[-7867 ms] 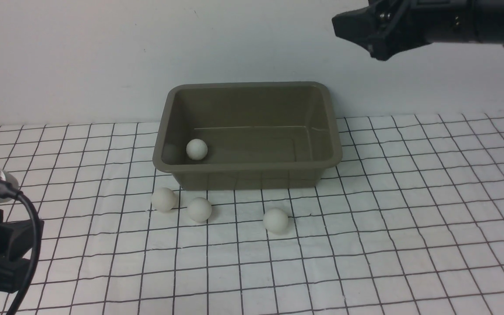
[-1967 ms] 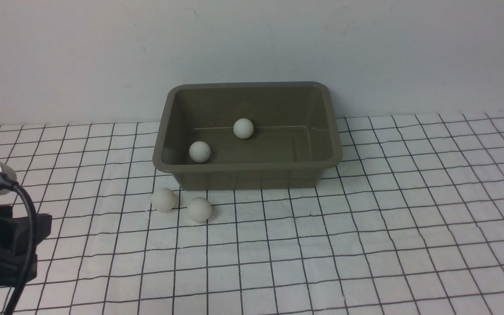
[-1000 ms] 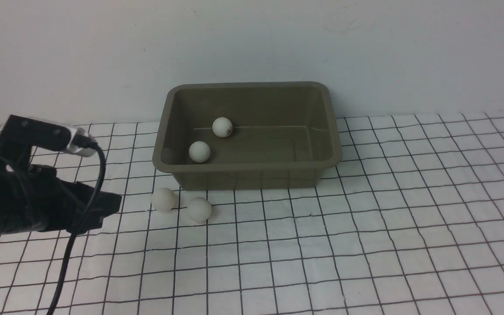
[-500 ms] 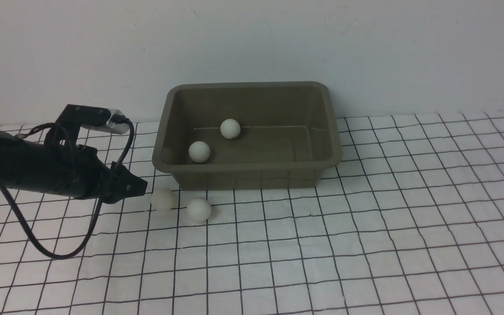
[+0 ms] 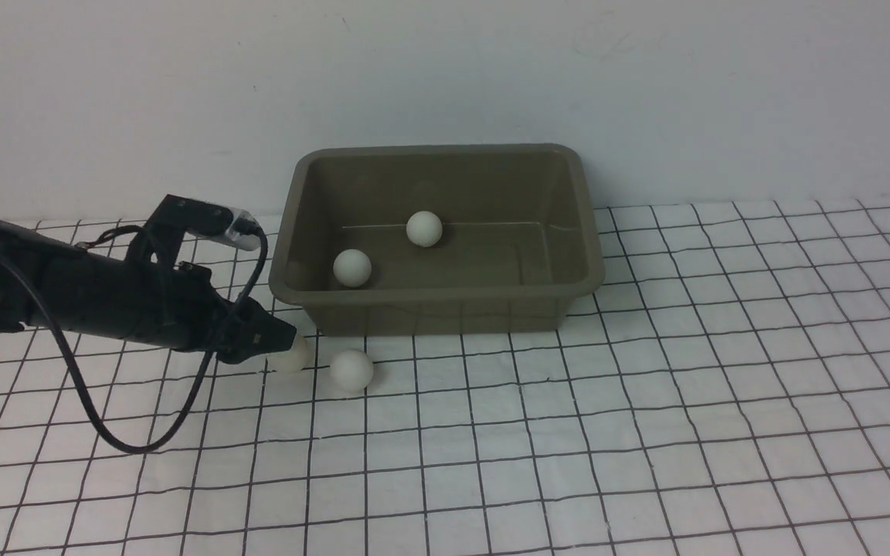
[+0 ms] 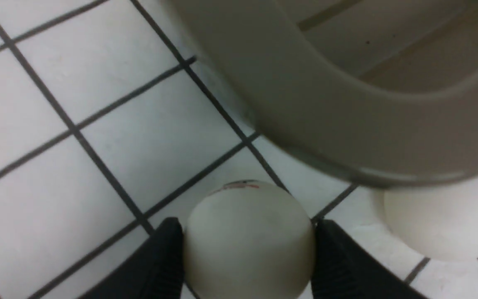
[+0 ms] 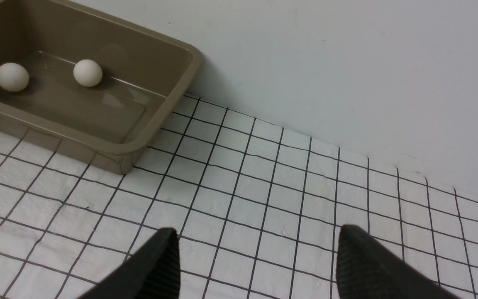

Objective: Put the table tennis balls into the box on the white checkered tablecloth.
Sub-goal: 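Reach for and grasp a ping pong ball on the table beside the basket, then drop the ball into the bin, then reach for and grasp a ping pong ball on the table beside the basket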

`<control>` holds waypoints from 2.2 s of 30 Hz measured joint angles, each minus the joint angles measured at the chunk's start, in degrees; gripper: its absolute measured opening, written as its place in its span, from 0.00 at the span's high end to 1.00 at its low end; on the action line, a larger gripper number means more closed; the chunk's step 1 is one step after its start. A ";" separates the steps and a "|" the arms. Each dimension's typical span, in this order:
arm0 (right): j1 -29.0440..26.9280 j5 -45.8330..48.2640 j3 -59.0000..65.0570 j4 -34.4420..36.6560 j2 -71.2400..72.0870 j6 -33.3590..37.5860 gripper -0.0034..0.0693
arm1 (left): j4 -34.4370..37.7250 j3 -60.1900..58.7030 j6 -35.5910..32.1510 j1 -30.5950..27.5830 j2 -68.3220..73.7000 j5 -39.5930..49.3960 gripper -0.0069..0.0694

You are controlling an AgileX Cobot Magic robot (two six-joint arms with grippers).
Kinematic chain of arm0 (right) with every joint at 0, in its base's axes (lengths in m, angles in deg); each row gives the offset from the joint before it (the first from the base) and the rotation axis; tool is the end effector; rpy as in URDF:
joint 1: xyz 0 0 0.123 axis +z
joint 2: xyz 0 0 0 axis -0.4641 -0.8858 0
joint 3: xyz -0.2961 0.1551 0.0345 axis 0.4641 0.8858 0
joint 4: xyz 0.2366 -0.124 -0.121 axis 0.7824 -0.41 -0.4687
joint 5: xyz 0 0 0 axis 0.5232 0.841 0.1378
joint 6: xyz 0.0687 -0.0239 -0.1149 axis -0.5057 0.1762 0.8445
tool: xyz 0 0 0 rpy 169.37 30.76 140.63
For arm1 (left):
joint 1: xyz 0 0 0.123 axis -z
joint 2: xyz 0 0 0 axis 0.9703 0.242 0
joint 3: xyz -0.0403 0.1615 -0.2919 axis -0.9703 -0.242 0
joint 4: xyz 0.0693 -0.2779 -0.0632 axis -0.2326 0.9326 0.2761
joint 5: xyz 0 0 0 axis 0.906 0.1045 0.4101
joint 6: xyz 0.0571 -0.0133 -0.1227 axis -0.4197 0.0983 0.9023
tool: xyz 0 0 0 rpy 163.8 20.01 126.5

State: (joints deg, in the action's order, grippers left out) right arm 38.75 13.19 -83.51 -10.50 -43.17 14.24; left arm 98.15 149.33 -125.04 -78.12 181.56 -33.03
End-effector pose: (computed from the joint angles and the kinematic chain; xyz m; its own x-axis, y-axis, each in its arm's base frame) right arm 0.1753 0.0318 0.3873 -0.4532 -0.3187 -0.8325 -0.2866 0.9364 -0.2024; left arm 0.4473 -0.0504 0.1033 -0.7196 0.2740 -0.6380 0.5056 0.8366 -0.2110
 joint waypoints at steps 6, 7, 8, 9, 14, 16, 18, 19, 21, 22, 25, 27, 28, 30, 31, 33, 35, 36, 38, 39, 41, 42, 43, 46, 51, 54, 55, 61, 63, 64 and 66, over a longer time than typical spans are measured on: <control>0.00 0.00 0.00 -1.56 0.00 0.00 0.32 | -6.37 0.00 4.56 -1.09 -4.56 2.24 0.45; 0.00 -0.06 0.00 -1.75 0.00 0.00 0.32 | -9.48 0.00 7.68 -1.58 -5.96 3.40 0.45; 0.00 -0.18 0.00 -1.90 0.00 0.00 0.32 | -12.36 0.00 11.26 -2.23 -7.13 4.65 0.45; 0.00 -0.18 0.00 -1.95 0.00 0.00 0.32 | -15.33 0.00 13.15 -2.69 -8.30 5.35 0.45; 0.00 -0.95 0.00 -2.15 0.00 0.00 0.32 | -23.40 0.00 25.26 -4.25 -14.09 13.52 0.45; 0.00 -1.46 0.00 -2.15 0.00 0.00 0.32 | -20.25 0.84 24.21 -3.61 -15.52 14.56 0.45; 0.00 -1.79 0.00 -2.15 0.00 0.00 0.32 | -15.81 2.62 20.38 -2.74 -15.80 14.74 0.45; 0.00 -1.79 0.00 -2.21 0.00 0.00 0.32 | -11.91 3.87 17.53 -1.89 -15.63 14.42 0.45; 0.00 -1.79 0.00 -2.21 0.00 0.00 0.32 | -6.33 6.28 12.92 -0.57 -14.51 13.11 0.45; 0.00 -1.79 0.00 -2.21 0.00 0.00 0.32 | -3.62 7.48 11.12 0.25 -13.65 12.35 0.45; 0.00 -1.79 0.00 -2.27 0.00 0.00 0.32 | 0.33 11.99 7.03 1.92 -9.19 10.55 0.45; 0.00 -1.79 0.00 -2.32 0.00 0.00 0.32 | 0.94 15.42 6.26 3.03 -4.65 10.25 0.45; 0.00 -1.79 0.00 -2.32 0.00 0.00 0.32 | 0.94 17.08 6.13 3.48 -2.19 10.19 0.45; 0.00 -1.79 0.00 -2.38 0.00 0.00 0.32 | 0.88 18.80 6.71 4.08 0.57 10.24 0.43; 0.00 -1.79 0.00 -2.38 0.00 0.00 0.32 | 0.88 19.14 7.36 4.22 1.20 10.24 0.41; 0.00 -1.79 0.00 -2.38 0.00 0.00 0.32 | 0.04 19.56 9.70 4.35 1.55 10.50 0.37; 0.00 -1.79 0.00 -2.38 0.00 0.00 0.32 | -1.74 19.85 12.44 4.19 0.31 10.87 0.35; 0.00 -1.79 0.00 -2.38 0.00 0.00 0.32 | -3.21 19.87 13.73 3.99 -0.82 11.15 0.34; 0.00 -1.79 0.00 -2.38 0.00 0.00 0.32 | -7.13 19.92 17.68 3.32 -3.98 12.09 0.35; 0.00 -1.79 0.00 -2.38 0.00 0.05 0.32 | -10.98 19.92 20.65 2.66 -6.21 13.13 0.35; 0.00 -1.79 0.00 -2.38 0.00 0.05 0.32 | -17.15 19.92 27.19 1.62 -10.27 15.48 0.38; 0.00 -1.79 0.00 -2.38 0.00 0.05 0.32 | -20.99 19.98 32.44 1.10 -13.18 17.43 0.41; 0.00 -1.79 0.00 -2.38 0.00 0.05 0.32 | -24.98 19.98 36.24 0.77 -15.26 18.80 0.44; 0.00 -1.79 0.00 -2.38 0.00 0.05 0.32 | -33.58 19.98 46.70 0.62 -21.18 22.66 0.53; 0.00 -1.79 0.00 -2.38 0.00 0.05 0.32 | -39.43 19.98 57.22 0.62 -28.65 30.51 0.69; 0.00 -1.91 0.00 -2.38 0.00 0.05 0.32 | -39.88 19.56 59.39 0.62 -31.27 34.34 0.74; 0.00 -1.90 0.00 -2.38 0.00 0.05 0.32 | -39.88 19.23 59.81 0.62 -32.10 35.03 0.75; 0.00 -2.35 0.00 -2.38 0.00 0.75 0.32 | -39.88 14.40 60.94 0.62 -36.19 38.46 0.76; 0.00 -2.56 0.00 -2.38 0.00 0.88 0.32 | -39.18 10.05 61.33 0.62 -38.79 39.15 0.76; 0.00 -2.61 0.00 -2.38 0.00 0.88 0.32 | -38.96 8.71 61.33 0.62 -39.52 39.15 0.76; 0.00 -2.61 0.00 -2.38 0.00 0.95 0.32 | -38.10 5.34 61.33 0.62 -41.27 38.59 0.76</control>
State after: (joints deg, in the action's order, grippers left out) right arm 38.75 10.58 -83.51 -12.88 -43.17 15.18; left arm 60.05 154.67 -63.71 -77.50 140.30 5.56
